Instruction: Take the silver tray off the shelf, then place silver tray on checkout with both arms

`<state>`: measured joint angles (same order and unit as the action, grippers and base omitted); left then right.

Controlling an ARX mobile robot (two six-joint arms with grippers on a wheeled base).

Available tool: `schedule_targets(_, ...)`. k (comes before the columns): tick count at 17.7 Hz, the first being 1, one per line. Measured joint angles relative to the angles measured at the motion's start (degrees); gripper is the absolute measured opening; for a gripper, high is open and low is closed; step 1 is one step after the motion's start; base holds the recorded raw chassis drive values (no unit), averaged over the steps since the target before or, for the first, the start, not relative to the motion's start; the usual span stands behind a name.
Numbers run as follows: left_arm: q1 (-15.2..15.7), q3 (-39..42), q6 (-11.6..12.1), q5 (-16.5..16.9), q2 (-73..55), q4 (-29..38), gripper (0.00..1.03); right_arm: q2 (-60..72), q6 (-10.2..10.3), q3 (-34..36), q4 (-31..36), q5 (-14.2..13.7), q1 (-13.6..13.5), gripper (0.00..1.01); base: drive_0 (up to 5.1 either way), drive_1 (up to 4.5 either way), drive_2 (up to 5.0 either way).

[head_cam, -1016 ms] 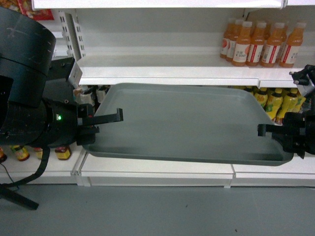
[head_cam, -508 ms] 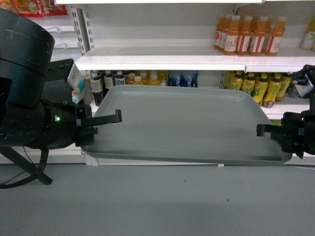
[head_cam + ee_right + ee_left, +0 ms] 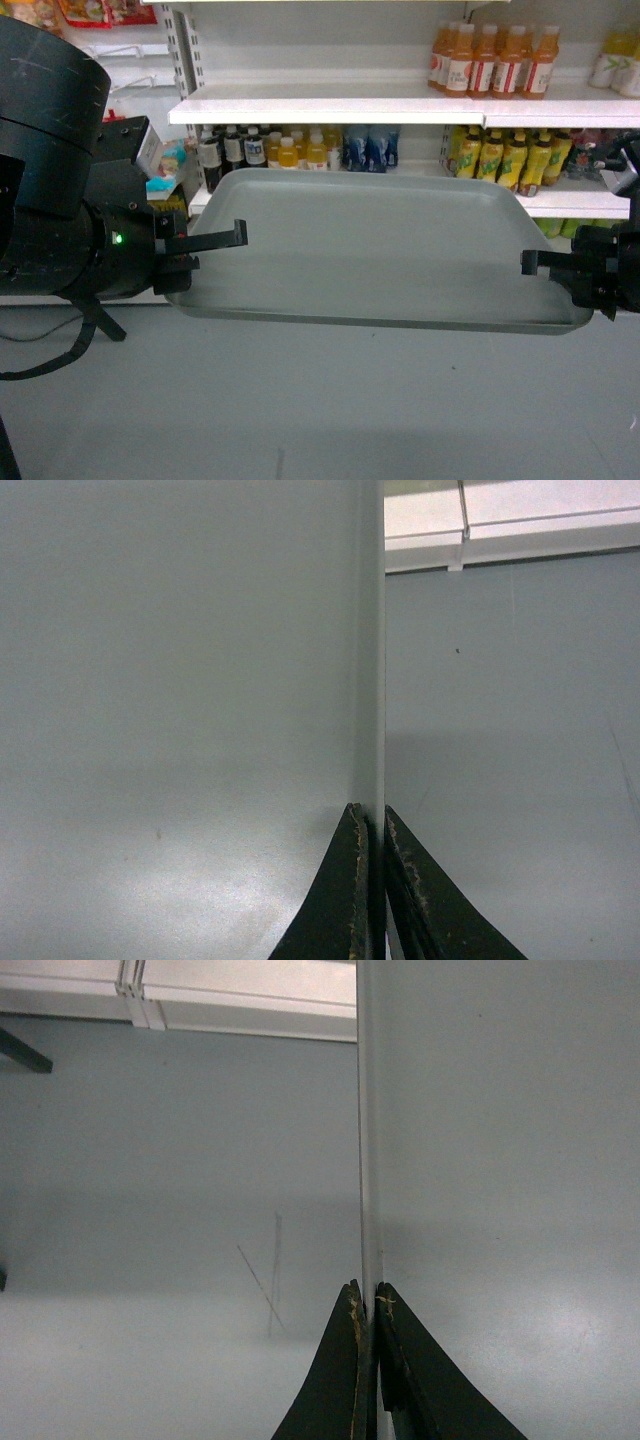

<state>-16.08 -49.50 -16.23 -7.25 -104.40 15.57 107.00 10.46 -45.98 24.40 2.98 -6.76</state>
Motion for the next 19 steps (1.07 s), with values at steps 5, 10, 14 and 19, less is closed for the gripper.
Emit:
schedule_targets(5,0.0,0.0,0.0,0.0,0.0,-0.2,0.03,0.0,0.0,0.0,-0.3,0.0,0.0,0.02,0.1,-2.53,2.7)
schedule_targets(10,0.1,0.0,0.0,0.0,0.0,0.2,0.03,0.0,0.0,0.0,0.1,0.0,0.0,0.02,0.1,-4.23,4.4)
schedule_targets(14,0.0,0.0,0.0,0.0,0.0,0.1,0.03,0.0,0.0,0.0,0.0,0.0,0.0,0.02,0.0,-4.3,4.4)
schedule_targets(19,0.0,0.0,0.0,0.0,0.0,-0.3,0.03,0.0,0.0,0.0,-0.3,0.0,0.0,0.02,0.0,-4.3,4.4)
